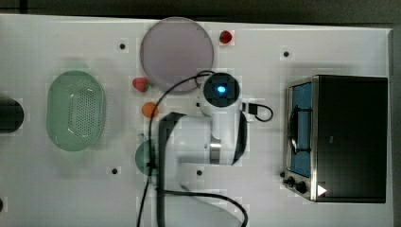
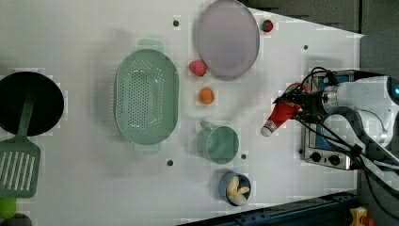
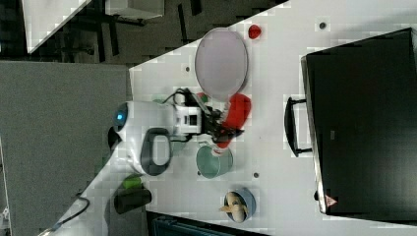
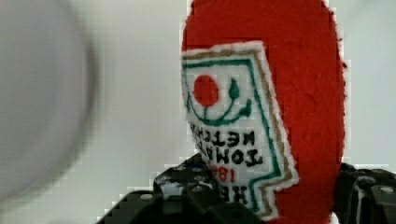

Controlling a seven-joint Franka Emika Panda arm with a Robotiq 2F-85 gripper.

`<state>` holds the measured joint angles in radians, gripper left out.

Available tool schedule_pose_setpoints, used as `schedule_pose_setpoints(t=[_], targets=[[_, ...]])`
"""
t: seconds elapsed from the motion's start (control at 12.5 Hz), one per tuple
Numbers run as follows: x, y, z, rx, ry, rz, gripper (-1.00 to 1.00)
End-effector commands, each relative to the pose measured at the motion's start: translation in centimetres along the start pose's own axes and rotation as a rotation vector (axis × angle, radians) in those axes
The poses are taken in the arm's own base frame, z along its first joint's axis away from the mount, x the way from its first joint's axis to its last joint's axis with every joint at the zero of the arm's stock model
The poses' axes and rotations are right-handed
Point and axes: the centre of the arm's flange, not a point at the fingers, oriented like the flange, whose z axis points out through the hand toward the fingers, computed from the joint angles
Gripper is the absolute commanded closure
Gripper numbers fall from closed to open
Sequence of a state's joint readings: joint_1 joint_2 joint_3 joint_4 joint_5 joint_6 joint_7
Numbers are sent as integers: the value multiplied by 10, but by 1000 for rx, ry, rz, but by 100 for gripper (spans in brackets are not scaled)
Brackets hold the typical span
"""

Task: Pick Ketchup from oven and place it on table.

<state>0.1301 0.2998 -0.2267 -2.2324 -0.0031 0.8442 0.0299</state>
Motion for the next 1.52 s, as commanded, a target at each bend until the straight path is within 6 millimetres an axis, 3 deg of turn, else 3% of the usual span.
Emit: schedule_pose_setpoints(t=[0.08,0.24,0.4,0.48,0.64,0.72,0.88,0.96,1.28,1.52], targets=[[-15,-21,9,39,-20,-11,-26],[-18,-28,29,57,-11,-6,-27],[-21,-27,39,60,-5,-9,-74],[-20,-27,36,71,5,-9,-100],[-14,-31,15,112,35,-4,-100],[-5,-36,-36,194,87,19,-100],[-1,-40,-114,312,157,36,-100],[1,-35,-174,383,197,38,-100],[-4,-16,-291,343,132,18,-100],[-1,-7,-335,261,130,6,-100]])
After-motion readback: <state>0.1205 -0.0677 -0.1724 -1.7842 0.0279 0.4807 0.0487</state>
